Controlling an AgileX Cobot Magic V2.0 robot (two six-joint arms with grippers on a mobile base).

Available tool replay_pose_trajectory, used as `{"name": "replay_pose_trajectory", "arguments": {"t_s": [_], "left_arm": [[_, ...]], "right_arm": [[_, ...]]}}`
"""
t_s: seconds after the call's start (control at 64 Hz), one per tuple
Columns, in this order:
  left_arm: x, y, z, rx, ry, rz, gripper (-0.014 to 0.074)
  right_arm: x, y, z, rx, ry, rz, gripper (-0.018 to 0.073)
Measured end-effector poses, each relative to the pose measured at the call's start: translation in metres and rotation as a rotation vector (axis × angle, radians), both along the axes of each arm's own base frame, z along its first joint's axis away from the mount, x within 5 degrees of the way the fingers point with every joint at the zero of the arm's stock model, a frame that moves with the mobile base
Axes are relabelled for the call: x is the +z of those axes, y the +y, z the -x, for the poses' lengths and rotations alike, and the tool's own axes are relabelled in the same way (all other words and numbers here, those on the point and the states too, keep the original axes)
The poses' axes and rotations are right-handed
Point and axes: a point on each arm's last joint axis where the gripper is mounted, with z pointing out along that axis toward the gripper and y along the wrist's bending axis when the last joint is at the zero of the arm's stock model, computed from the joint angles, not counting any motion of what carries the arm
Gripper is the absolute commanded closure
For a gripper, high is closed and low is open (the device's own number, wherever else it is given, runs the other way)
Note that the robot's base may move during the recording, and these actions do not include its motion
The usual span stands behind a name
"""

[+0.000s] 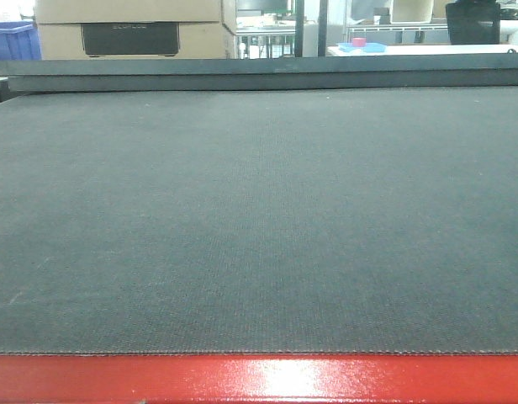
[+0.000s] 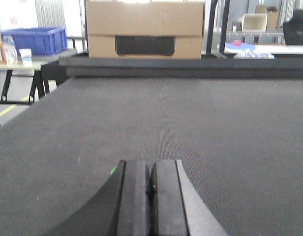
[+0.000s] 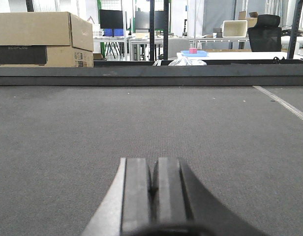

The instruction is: Grab block from conveyor and place in blue bin

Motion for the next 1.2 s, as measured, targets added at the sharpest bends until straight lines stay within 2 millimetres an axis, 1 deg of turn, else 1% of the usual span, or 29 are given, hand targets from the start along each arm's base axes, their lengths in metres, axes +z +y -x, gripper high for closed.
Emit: {"name": "replay_pose_trajectory", "arguments": {"t_s": [0.188, 0.313, 0.391, 0.485, 0.578, 0.625, 0.641, 0.657, 0.688, 0.704, 0.735, 0.766, 0.782, 0.813, 0.829, 0.844, 0.86, 0.875, 0.907, 0.922, 0.954, 1.001, 1.032, 1.047, 1.063, 1.094, 1.141, 1.204], "left_arm": [[0.005, 0.000, 0.000, 0.002, -0.050, -0.001, 0.0707], [0.012, 0.001, 0.001, 0.005, -0.131, 0.040, 0.0707], [0.017, 0.001, 0.002, 0.008, -0.179, 0.054, 0.0707], [0.033, 0.001, 0.006, 0.004, -0.205, 0.056, 0.0707], [0.067, 0.000, 0.016, -0.004, -0.271, 0.055, 0.0694], [0.084, 0.000, 0.022, -0.009, -0.288, 0.054, 0.0663], [0.094, 0.000, 0.026, -0.010, -0.309, 0.053, 0.0651], [0.100, -0.001, 0.027, -0.012, -0.305, 0.052, 0.0637], [0.111, -0.001, 0.030, -0.015, -0.304, 0.047, 0.0605], [0.117, -0.001, 0.031, -0.016, -0.300, 0.044, 0.0577], [0.131, -0.002, 0.034, -0.019, -0.281, 0.038, 0.0534], [0.140, -0.002, 0.034, -0.022, -0.245, 0.035, 0.0486], [0.148, -0.002, 0.036, -0.024, -0.241, 0.033, 0.0461], [0.157, -0.003, 0.033, -0.026, -0.199, 0.031, 0.0395], [0.161, -0.003, 0.033, -0.027, -0.181, 0.030, 0.0382], [0.165, -0.003, 0.031, -0.029, -0.162, 0.030, 0.0330], [0.167, -0.003, 0.030, -0.031, -0.131, 0.030, 0.0318], [0.174, -0.003, 0.028, -0.033, -0.113, 0.030, 0.0280], [0.179, -0.004, 0.024, -0.036, -0.065, 0.030, 0.0230], [0.184, -0.004, 0.023, -0.037, -0.054, 0.029, 0.0205], [0.189, -0.004, 0.016, -0.039, -0.008, 0.030, 0.0146], [0.195, -0.004, 0.009, -0.042, 0.055, 0.030, 0.0073], [0.199, -0.004, 0.004, -0.043, 0.082, 0.028, 0.0038], [0.200, -0.004, 0.000, -0.043, 0.103, 0.029, 0.0029], [0.202, -0.004, -0.002, -0.044, 0.117, 0.029, 0.0003], [0.202, -0.004, -0.008, -0.051, 0.147, 0.028, -0.0010], [0.202, -0.005, -0.014, -0.061, 0.179, 0.025, -0.0003], [0.201, -0.006, -0.021, -0.080, 0.213, 0.023, 0.0006]], "right_arm": [[0.002, 0.000, 0.000, -0.001, -0.022, -0.002, 0.0721], [0.003, 0.000, 0.000, -0.002, -0.036, -0.003, 0.0721], [0.010, 0.000, 0.001, -0.003, -0.069, -0.005, 0.0721], [0.036, -0.001, 0.007, -0.002, -0.135, -0.010, 0.0721], [0.078, -0.001, 0.021, 0.001, -0.225, -0.016, 0.0721], [0.095, -0.002, 0.028, 0.004, -0.238, -0.016, 0.0720], [0.101, -0.002, 0.030, 0.005, -0.241, -0.016, 0.0718], [0.110, -0.002, 0.034, 0.005, -0.252, -0.017, 0.0714], [0.121, -0.002, 0.037, 0.007, -0.245, -0.016, 0.0698], [0.129, -0.002, 0.038, 0.009, -0.235, -0.014, 0.0687], [0.137, -0.002, 0.037, 0.011, -0.200, -0.011, 0.0655], [0.146, -0.001, 0.036, 0.013, -0.175, -0.008, 0.0601], [0.150, -0.001, 0.036, 0.014, -0.161, -0.007, 0.0575], [0.160, -0.001, 0.035, 0.016, -0.139, -0.005, 0.0502], [0.163, -0.001, 0.033, 0.017, -0.123, -0.004, 0.0470], [0.165, 0.000, 0.029, 0.018, -0.091, -0.001, 0.0436], [0.171, 0.000, 0.028, 0.019, -0.082, 0.000, 0.0402], [0.172, 0.000, 0.023, 0.020, -0.050, 0.003, 0.0349], [0.177, 0.001, 0.018, 0.021, -0.019, 0.005, 0.0277], [0.179, 0.001, 0.016, 0.022, -0.005, 0.006, 0.0224], [0.185, 0.001, 0.011, 0.022, 0.018, 0.008, 0.0157], [0.187, 0.002, -0.001, 0.024, 0.067, 0.012, 0.0064], [0.188, 0.003, -0.007, 0.023, 0.091, 0.015, -0.0002], [0.188, 0.003, -0.010, 0.022, 0.102, 0.017, -0.0020], [0.187, 0.003, -0.015, 0.022, 0.122, 0.020, -0.0014], [0.187, 0.003, -0.022, 0.019, 0.143, 0.026, -0.0010], [0.183, 0.004, -0.033, 0.019, 0.189, 0.032, -0.0010], [0.180, 0.005, -0.043, 0.018, 0.235, 0.038, -0.0010]]}}
